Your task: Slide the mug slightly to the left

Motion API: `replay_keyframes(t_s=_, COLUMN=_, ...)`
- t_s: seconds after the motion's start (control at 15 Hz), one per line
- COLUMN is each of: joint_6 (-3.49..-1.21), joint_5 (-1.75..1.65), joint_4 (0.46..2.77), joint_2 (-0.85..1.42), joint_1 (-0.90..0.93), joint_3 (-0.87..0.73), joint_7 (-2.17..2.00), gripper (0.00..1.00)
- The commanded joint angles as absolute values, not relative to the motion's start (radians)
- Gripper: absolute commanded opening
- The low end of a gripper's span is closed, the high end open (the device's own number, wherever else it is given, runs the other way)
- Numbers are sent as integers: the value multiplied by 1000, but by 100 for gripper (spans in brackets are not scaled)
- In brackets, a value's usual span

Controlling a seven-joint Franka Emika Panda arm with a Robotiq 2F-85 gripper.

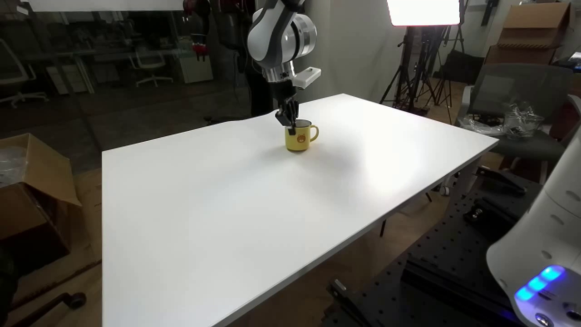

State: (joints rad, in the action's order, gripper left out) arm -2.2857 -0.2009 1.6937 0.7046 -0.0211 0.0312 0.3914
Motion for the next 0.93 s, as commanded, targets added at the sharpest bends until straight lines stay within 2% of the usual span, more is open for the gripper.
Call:
replay_keyframes(t_s=0.0, joint_6=-2238, joint_5=-226, joint_4=1628, joint_2=731, joint_1=10, joint_3=39, joint_7=388, gripper=2)
replay_keyframes(t_s=0.87, joint_6=-2139, joint_5=-392, joint_4=1500, joint_2=825, joint_1=200, joint_3=60, joint_7=391, gripper=2)
